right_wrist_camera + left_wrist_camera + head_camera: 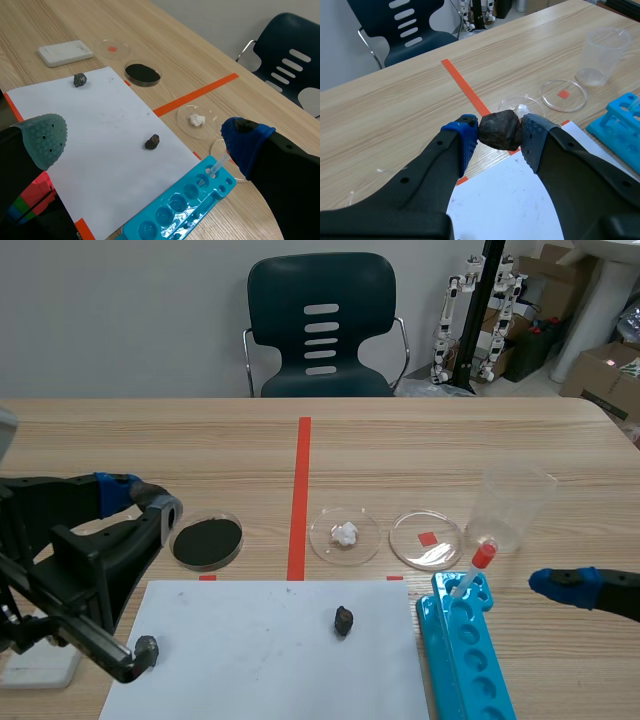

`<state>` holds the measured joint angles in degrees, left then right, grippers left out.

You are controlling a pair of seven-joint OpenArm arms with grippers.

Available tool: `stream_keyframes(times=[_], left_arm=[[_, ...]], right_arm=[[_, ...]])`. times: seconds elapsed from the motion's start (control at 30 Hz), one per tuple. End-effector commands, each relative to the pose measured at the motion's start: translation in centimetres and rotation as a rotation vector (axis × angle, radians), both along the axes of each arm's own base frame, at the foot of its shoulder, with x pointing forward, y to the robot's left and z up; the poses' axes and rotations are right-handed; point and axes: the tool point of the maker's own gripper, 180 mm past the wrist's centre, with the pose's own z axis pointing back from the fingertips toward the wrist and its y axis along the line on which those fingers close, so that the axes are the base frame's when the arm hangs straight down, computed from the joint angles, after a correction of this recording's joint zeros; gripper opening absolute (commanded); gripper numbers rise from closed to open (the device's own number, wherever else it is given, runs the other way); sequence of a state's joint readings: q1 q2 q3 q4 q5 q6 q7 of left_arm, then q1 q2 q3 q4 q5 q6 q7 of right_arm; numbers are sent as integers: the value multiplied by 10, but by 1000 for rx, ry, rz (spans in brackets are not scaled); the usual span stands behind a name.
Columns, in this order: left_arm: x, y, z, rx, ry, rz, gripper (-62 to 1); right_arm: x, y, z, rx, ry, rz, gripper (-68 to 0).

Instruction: Rub the mineral on the streak plate

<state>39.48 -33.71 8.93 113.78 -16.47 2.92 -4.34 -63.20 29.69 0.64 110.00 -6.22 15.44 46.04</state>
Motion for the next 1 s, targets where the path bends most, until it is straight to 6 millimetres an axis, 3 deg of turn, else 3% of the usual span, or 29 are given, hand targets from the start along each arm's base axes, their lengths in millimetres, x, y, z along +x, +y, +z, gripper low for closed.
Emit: stream_keyframes(times=[0.0, 0.97], left_arm=[[3, -2, 11, -23, -32, 11, -477], [3, -5, 14, 30, -82, 1, -477]], right_arm=[[3, 1, 7, 16, -23, 2, -22], [3, 1, 7, 16, -23, 2, -22]])
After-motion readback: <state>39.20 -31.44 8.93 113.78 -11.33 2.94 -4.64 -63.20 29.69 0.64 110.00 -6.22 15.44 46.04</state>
